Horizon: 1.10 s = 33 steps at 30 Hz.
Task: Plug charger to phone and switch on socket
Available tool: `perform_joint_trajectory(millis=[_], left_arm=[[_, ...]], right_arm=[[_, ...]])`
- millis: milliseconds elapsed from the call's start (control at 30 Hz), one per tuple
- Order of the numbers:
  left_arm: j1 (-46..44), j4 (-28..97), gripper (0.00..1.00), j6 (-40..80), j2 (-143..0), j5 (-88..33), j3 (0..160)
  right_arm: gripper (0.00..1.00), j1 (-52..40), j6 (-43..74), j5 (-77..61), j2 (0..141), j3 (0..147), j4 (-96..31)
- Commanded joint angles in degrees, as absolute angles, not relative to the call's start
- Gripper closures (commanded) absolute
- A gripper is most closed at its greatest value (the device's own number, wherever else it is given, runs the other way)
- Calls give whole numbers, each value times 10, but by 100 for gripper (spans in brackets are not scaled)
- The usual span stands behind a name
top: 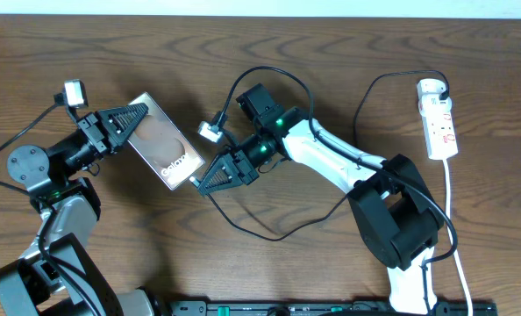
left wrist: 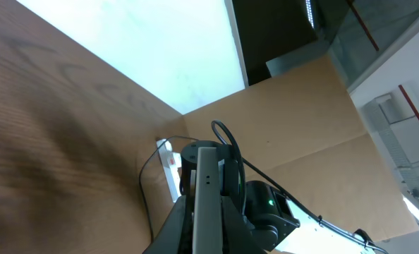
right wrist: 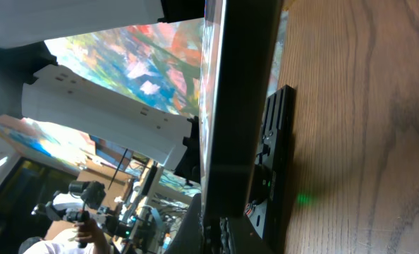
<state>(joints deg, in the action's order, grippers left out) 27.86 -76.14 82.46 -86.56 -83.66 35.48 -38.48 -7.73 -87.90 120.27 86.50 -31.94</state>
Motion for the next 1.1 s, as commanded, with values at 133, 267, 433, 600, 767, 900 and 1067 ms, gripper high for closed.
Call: perform_joint_trajectory(millis=[133,267,433,600,767,900,1067], left_arm=[[278,-769,93,814,-856,-831,363],[278,-769,93,808,-856,-833,363],[278,-769,93,808,-856,-833,363],[278,-769,93,809,-856,-833,363],[278,-769,93,818,-856,-833,363],[278,-769,92,817,-856,-833,363],[278,-769,93,817,-856,-833,363]], right_arm=[[99,-383,-73,-895,1207,864,-319],[99,-383,-73,-895,1207,864,-319],[99,-383,-73,-895,1207,864,-319],[99,-383,-72,-895,1207,864,-317],[99,-383,-67,-895,1207,864,-316],[99,-383,-66,-895,1207,864,-314],[99,-383,-47,-895,1207,864,-301]])
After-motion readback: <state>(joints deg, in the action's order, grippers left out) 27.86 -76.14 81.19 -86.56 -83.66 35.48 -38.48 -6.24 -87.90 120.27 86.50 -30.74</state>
